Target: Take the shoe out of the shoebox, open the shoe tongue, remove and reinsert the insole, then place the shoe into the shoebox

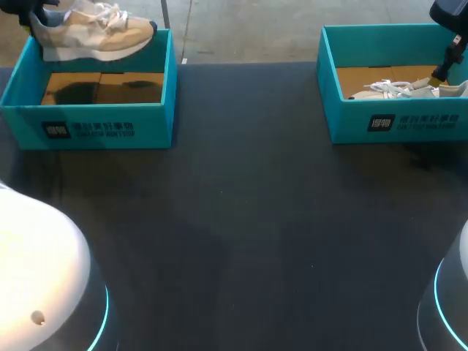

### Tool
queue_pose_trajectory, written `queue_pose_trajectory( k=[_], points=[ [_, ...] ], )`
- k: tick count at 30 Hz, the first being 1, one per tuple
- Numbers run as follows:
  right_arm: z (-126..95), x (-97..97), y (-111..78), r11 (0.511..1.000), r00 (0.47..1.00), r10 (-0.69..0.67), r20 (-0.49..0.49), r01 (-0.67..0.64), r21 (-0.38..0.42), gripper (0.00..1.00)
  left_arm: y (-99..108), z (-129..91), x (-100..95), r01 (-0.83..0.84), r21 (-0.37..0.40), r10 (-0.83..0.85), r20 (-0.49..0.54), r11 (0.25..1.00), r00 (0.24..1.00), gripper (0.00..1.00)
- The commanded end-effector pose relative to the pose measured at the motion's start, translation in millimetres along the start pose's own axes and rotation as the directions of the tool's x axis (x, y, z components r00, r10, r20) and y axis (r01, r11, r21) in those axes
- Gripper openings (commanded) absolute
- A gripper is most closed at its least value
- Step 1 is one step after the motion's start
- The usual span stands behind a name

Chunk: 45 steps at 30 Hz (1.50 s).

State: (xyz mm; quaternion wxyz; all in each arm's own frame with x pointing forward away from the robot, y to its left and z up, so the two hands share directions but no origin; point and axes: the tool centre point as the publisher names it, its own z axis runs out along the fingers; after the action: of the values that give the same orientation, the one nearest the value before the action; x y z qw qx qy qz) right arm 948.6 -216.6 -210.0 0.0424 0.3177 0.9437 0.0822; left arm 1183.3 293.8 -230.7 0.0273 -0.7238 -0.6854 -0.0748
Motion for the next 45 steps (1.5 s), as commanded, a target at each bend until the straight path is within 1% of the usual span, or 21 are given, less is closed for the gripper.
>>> queue_pose_trajectory(
  k=[1, 6, 30, 38, 45],
  points=[
    [0.4, -0.1, -0.2, 1.0, 1.0, 0.0, 0.0, 0.0, -0.001, 1.0, -21.4, -39.2, -2.3, 0.0, -0.046, -0.002, -0.032, 0.999, 1.0, 0.0],
    [0.4, -0.1, -0.2, 1.0, 1.0, 0.0, 0.0, 0.0, -0.001, 1.0, -22.0, -53.5, 1.5, 0.019, -0.082, -0.022, -0.044, 0.996, 0.999, 0.0],
    [0.4, -0.1, -0.2, 1.0, 1.0, 0.0, 0.0, 0.0, -0.001, 1.0, -22.0, -53.5, 1.5, 0.019, -0.082, -0.022, -0.044, 0.996, 0.999, 0.0],
    [0.4, -0.1, -0.2, 1.0, 1.0, 0.0, 0.0, 0.0, -0.001, 1.0, -53.6, -71.0, -19.9, 0.004, -0.072, -0.006, -0.037, 0.997, 0.999, 0.0],
    [0.4, -0.1, -0.2, 1.0, 1.0, 0.0, 0.0, 0.0, -0.001, 1.0, -80.1, -86.5, -43.7, 0.0, -0.062, -0.003, -0.042, 0.998, 0.999, 0.0]
  ],
)
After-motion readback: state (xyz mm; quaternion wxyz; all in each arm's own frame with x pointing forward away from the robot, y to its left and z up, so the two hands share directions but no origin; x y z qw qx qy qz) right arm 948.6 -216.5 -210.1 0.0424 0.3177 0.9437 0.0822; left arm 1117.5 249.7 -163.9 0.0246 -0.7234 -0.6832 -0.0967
